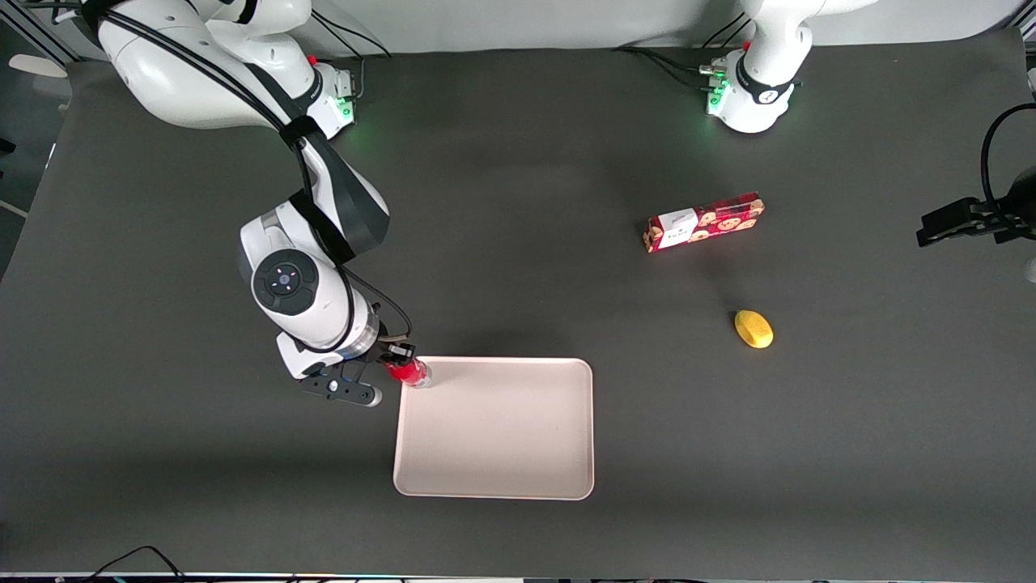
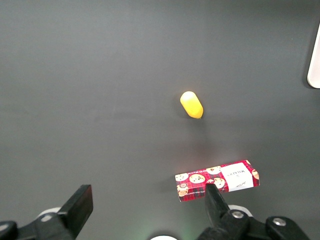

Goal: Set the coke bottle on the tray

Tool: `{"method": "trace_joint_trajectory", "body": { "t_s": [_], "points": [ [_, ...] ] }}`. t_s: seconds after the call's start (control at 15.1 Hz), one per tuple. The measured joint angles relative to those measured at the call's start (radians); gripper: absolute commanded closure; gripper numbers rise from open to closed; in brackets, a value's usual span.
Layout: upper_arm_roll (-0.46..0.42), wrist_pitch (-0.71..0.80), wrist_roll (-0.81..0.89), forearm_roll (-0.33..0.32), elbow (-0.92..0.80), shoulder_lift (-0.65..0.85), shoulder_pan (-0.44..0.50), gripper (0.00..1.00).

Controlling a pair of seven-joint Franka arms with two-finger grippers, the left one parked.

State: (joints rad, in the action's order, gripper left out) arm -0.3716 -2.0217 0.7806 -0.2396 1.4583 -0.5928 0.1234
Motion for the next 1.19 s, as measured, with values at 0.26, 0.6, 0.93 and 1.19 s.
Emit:
{"method": "trace_joint_trajectory", "body": {
  "t_s": [0.26,0.6,0.93,1.19],
  "points": [
    [0.000,-0.046,0.049,-0.036,0.007,-0.027,0.000,1.00],
    [-0.003,-0.058,0.067,-0.043,0.006,-0.035,0.010,0.00],
    [-0.003,-0.058,0.071,-0.043,0.000,-0.036,0.009,0.00],
    [-0.004,0.032,0.041,-0.047,-0.050,0.007,0.004,0.00]
  ]
}}
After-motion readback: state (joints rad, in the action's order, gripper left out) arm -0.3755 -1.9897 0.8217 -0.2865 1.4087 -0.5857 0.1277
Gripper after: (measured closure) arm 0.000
